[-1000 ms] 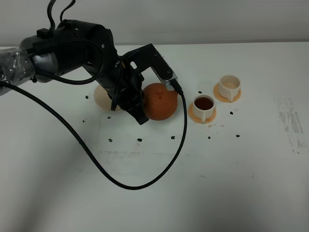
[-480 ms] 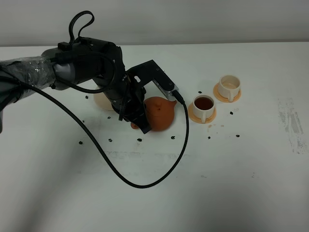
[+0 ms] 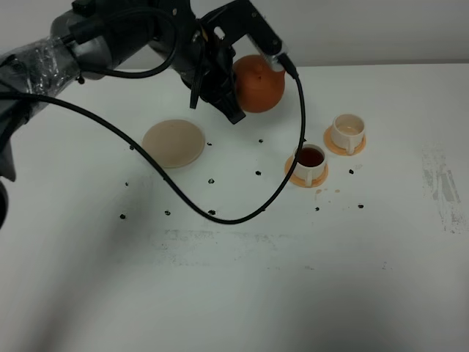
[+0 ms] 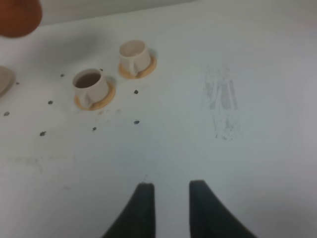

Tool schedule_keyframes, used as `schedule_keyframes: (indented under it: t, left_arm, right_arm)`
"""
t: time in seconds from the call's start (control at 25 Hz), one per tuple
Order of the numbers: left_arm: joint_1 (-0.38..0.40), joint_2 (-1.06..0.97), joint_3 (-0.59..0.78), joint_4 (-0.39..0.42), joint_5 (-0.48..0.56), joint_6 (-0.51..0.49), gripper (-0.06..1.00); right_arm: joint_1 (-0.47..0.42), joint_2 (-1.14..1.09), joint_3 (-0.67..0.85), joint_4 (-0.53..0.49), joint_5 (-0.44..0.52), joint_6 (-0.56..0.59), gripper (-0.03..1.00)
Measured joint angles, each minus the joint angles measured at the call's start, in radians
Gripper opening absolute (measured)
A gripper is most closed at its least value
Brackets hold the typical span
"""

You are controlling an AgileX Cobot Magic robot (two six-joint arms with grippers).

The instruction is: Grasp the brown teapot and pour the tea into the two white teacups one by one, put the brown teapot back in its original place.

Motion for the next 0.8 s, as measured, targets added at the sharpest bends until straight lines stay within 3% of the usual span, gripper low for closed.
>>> schedule_keyframes:
  t: [0.2,0.32,0.6,0.8]
  left_arm:
    - [0.000,0.166,-0.242,0.001,0.028,0.082,0.13]
    - [-0.006,0.249,-0.321,0.002,0.016,0.160,0.13]
    - [-0.053,0.317,-0.338,0.035,-0.067,0.259,0.13]
    - [-0.073,0.338,-0.341,0.135,-0.098,0.263,0.13]
  right_arm:
    - [0.000,0.000,0.000,0.000,0.000,0.000,0.20]
    - [0.000,0.000,0.000,0.000,0.000,0.000,0.20]
    - [0.000,0.000,0.000,0.000,0.000,0.000,0.20]
    - [0.000,0.000,0.000,0.000,0.000,0.000,0.20]
